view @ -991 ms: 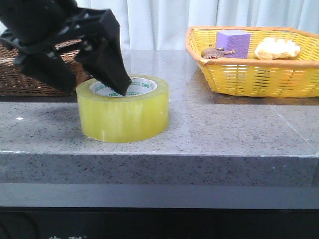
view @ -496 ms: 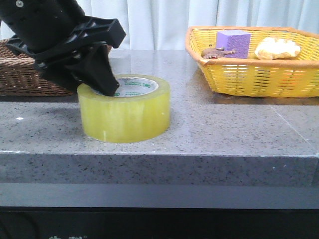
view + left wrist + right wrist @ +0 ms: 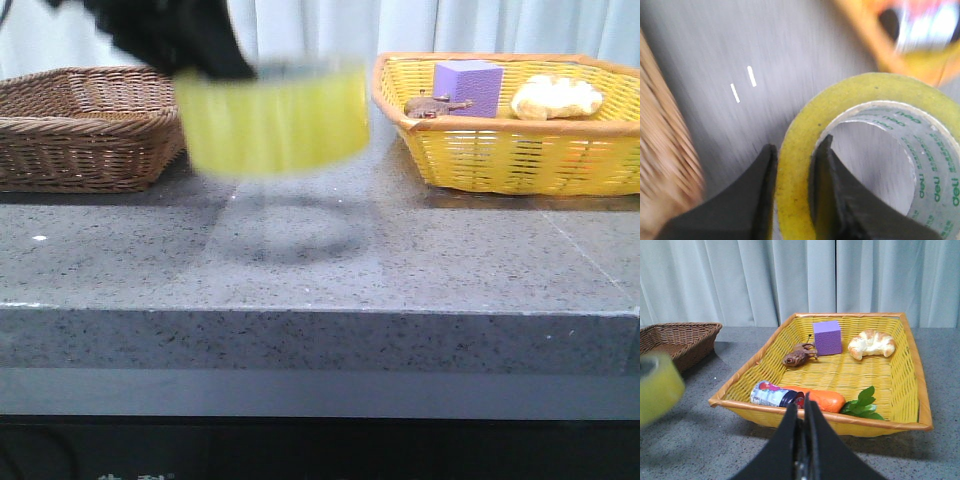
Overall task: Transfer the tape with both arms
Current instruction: 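Lift the tape roll with the left gripper over the brown basket, then lower the tape into the brown basket and open the left gripper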
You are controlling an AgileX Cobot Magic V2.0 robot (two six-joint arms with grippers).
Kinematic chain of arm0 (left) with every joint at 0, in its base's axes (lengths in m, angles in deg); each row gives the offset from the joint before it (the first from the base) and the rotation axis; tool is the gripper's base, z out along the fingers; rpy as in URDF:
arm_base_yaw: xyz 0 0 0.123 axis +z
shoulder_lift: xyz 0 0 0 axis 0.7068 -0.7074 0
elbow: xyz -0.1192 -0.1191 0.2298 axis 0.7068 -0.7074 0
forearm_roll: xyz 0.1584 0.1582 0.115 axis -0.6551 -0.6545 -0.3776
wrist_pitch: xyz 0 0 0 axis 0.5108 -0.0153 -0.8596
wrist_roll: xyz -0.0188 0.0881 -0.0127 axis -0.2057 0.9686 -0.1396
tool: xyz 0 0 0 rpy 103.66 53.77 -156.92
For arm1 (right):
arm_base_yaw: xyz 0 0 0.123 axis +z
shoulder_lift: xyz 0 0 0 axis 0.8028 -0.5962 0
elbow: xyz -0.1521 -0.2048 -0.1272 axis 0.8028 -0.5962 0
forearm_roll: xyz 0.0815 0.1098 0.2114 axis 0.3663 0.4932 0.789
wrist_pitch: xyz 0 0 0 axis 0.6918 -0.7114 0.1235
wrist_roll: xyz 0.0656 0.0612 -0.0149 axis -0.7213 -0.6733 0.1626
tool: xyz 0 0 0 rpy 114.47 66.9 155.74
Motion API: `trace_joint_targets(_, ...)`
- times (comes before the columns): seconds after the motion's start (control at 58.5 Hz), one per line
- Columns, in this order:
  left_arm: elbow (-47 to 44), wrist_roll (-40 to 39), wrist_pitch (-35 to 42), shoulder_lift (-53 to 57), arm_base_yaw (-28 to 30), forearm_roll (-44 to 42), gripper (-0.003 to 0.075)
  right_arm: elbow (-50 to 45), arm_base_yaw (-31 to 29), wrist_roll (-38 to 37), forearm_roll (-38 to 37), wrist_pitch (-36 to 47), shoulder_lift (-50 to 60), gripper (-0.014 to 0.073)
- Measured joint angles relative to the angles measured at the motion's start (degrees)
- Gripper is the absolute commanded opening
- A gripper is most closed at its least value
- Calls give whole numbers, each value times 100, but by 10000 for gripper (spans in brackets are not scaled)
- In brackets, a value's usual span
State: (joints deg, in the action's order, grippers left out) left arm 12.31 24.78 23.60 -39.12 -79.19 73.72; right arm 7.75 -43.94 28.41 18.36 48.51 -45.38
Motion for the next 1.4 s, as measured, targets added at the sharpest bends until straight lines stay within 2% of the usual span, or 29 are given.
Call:
trace_joint_targets(0.222,1039,0,2,21,479,-634,-10,0,0,0,0,0,0,-78)
trace_joint_targets(0.479,1179,0,-65,-57,1925,-755,-10,0,0,0,0,0,0,-78)
trace_joint_targets(0.615,1179,0,-79,-391,2509,-718,-8,0,0,0,0,4,0,-78)
trace_joint_targets(0.889,1179,0,-79,-1356,2753,-632,4,0,0,0,0,4,0,-78)
trace_joint_targets(1.06,1179,0,-88,-1638,2753,-619,120,0,0,0,0,4,0,-78)
trace_joint_targets(1.248,1185,0,-23,-1638,2753,-555,308,0,0,0,0,4,0,-78)
trace_joint_targets(1.316,1193,0,17,-1602,2753,-555,337,0,0,0,0,4,0,-78)
trace_joint_targets(1.402,1193,0,28,-1458,2753,-555,337,0,0,0,0,4,0,-78)
